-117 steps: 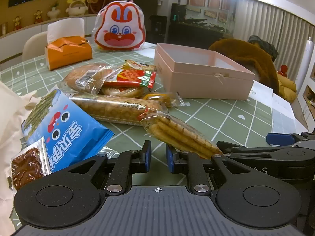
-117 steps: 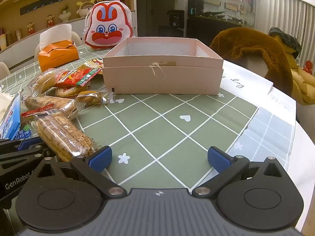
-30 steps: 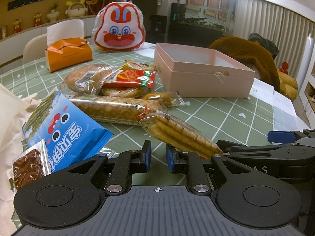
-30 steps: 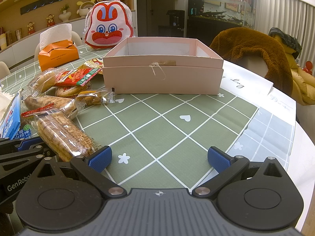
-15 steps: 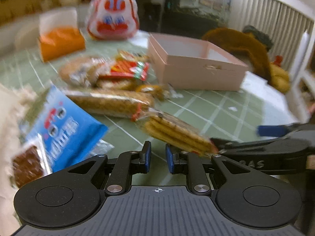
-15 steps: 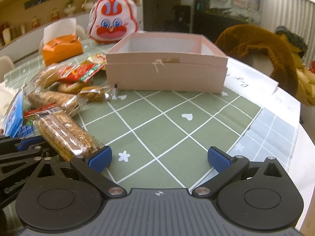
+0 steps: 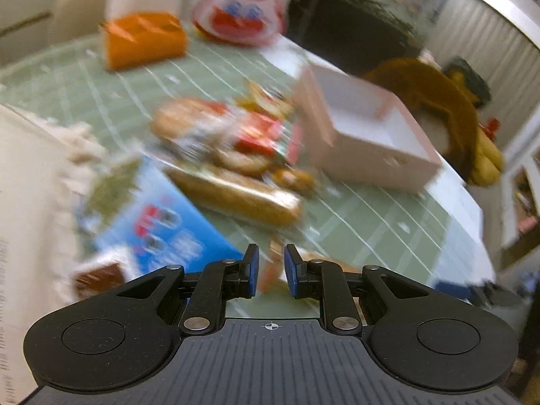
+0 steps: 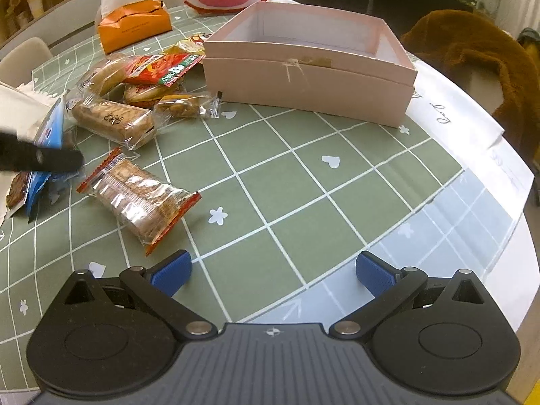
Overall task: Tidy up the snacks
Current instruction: 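Reach the left tool to the chocolate square on silver wrapper and grasp it, then carry the chocolate square with the left tool and set it down before the right tool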
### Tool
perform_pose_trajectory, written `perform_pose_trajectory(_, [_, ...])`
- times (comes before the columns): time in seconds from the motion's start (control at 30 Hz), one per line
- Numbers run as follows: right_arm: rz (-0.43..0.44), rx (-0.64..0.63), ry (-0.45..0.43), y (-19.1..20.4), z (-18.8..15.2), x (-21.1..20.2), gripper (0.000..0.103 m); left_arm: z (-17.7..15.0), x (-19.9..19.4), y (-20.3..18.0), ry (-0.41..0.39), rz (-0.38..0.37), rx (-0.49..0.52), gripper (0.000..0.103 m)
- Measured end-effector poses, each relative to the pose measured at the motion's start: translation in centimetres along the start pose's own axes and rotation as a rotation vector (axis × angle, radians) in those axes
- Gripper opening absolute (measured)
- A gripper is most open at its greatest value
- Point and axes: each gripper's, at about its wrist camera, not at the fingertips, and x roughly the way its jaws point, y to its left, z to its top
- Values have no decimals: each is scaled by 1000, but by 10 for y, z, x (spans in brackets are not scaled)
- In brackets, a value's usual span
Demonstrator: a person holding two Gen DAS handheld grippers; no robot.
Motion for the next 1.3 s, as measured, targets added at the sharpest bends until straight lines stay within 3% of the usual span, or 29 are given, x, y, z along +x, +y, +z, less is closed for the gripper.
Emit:
perform_pose_trajectory(0.2, [46,-91,35,14,9,1,103,-7,-22,24,-144,184,-1,21])
perform_pose_trajectory(0.37, [155,-48,23,36,30,-5,100,-10,-34,67,-162,201,-195,21])
perform_pose_trajectory(0.5, [239,-75,25,72,55,0,79,-15,-38,90,-139,225,-269,21])
perform_pose_trajectory(0.57, [257,-91,0,88,67,-1,75,-22,-38,93,-127,223,-282,21])
perform_pose_trajectory(0.77, [316,-127,-44,124,100,-6,75,-41,-23,102,-77,159,-338,21])
perform_pose_trajectory(0.9, [305,-134,-43,129,112,0,77,-41,-17,100,-102,125,-343,21])
perform_pose_trajectory(1.13, [232,-87,16,91,102,13,77,-28,5,81,-112,53,-293,21])
perform_pose_trajectory(1.3, [175,-12,52,58,86,22,79,-5,32,66,-46,-53,-237,21])
